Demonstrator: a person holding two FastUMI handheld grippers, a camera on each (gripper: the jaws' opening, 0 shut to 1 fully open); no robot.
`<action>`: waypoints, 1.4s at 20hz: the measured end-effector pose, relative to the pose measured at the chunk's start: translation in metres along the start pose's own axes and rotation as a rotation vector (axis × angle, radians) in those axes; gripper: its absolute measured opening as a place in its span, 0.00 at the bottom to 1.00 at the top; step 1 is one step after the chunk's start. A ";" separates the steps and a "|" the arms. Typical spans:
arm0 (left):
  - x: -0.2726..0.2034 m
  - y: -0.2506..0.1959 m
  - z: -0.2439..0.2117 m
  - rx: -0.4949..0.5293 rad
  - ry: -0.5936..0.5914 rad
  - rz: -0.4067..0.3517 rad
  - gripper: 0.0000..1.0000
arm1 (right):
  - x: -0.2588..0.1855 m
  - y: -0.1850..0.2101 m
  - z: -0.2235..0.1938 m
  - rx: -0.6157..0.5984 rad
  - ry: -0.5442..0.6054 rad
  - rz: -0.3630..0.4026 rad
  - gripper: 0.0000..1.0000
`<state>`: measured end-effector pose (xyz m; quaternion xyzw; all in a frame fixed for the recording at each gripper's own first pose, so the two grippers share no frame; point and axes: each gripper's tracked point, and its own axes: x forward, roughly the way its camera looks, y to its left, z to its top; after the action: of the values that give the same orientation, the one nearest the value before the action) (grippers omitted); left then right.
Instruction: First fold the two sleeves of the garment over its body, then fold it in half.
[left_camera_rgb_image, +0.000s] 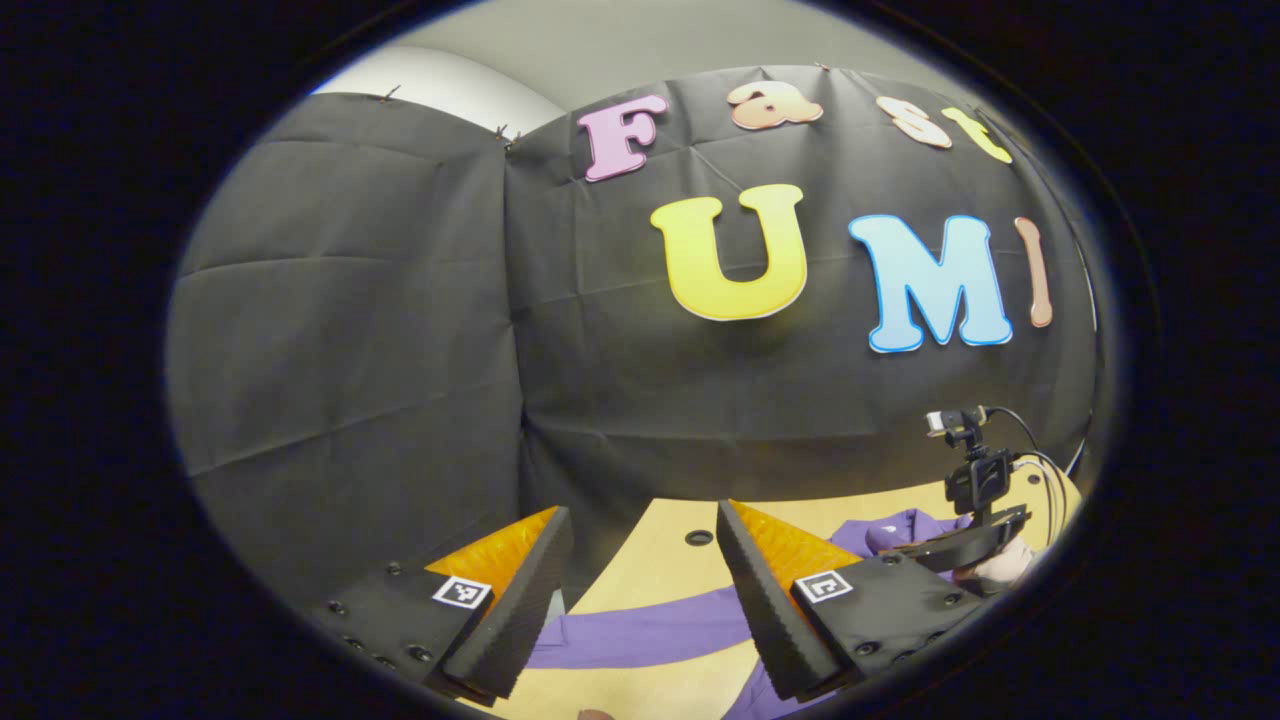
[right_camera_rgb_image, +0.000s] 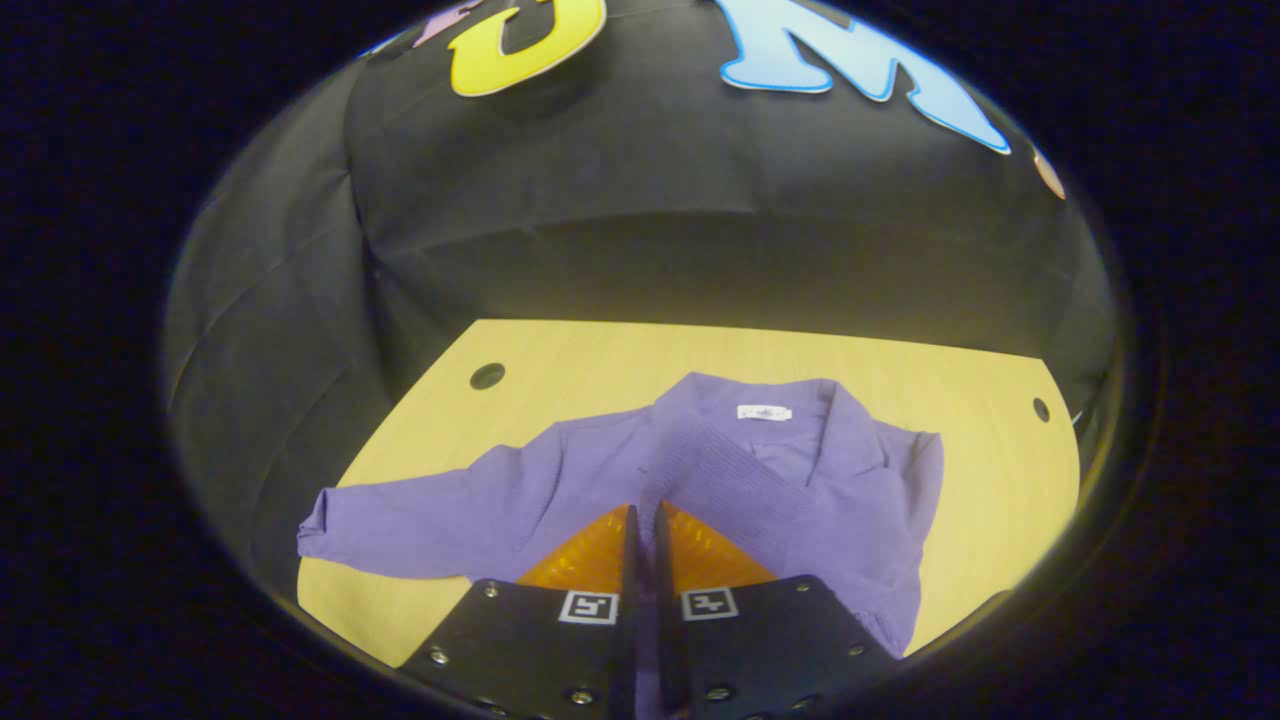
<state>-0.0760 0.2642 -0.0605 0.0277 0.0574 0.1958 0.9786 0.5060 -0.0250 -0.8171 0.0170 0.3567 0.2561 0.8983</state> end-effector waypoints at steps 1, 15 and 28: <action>0.000 0.001 -0.004 0.000 0.003 0.003 0.96 | 0.000 0.006 -0.001 -0.001 0.004 0.018 0.13; 0.050 0.032 -0.149 -0.058 0.205 0.025 0.96 | -0.052 0.023 0.022 -0.091 -0.087 0.051 0.69; 0.131 0.093 -0.335 -0.134 0.479 0.084 0.97 | -0.101 -0.030 0.020 -0.049 -0.109 -0.074 0.69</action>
<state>-0.0325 0.4115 -0.3984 -0.0820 0.2731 0.2405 0.9278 0.4708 -0.0958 -0.7447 -0.0044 0.3014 0.2300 0.9254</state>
